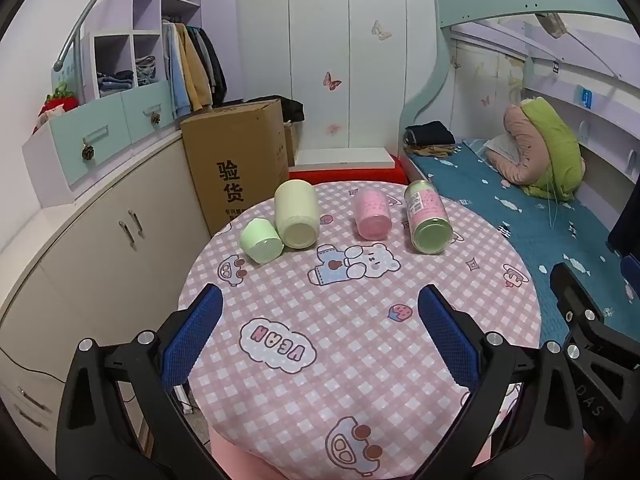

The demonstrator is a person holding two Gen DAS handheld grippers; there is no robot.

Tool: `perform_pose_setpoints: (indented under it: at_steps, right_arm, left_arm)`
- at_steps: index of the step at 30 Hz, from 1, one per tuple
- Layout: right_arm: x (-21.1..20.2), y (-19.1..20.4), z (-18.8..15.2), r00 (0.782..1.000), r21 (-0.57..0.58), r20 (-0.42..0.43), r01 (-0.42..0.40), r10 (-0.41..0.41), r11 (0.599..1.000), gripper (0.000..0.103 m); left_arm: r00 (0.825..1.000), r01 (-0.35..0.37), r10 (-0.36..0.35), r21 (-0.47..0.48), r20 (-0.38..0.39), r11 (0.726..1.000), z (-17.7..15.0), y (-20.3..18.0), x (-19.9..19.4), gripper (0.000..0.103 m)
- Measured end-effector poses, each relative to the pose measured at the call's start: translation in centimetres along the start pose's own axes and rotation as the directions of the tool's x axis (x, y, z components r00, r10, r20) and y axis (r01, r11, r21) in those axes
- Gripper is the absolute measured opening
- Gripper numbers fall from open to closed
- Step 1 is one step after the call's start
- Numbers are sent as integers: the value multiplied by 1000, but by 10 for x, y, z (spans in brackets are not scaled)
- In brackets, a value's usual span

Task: Flip cup upright
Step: 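Move the right tool toward the pink cup lying on the table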

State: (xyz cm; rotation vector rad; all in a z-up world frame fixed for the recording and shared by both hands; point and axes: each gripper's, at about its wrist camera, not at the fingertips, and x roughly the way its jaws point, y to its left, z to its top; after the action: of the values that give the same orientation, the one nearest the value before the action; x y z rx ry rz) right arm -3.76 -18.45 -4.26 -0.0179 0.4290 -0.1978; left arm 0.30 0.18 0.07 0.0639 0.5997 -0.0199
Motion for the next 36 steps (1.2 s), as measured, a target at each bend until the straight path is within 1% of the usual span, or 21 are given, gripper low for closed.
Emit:
perform_pose_setpoints:
  at_steps: [12, 18, 36]
  right_arm:
    - [0, -1, 0, 1000, 10, 7, -3, 3, 1000, 95]
    - [0, -1, 0, 1000, 12, 7, -2, 2, 1000, 95]
    - [0, -2, 1, 1000, 11, 8, -2, 2, 1000, 95]
  left_arm:
    - [1000, -11, 11, 16, 15, 1000, 1, -7, -7, 98]
    - [1000, -10, 9, 16, 16, 1000, 9, -7, -14, 98]
    - [1000, 10, -11, 6, 10, 1000, 2, -3, -4, 98]
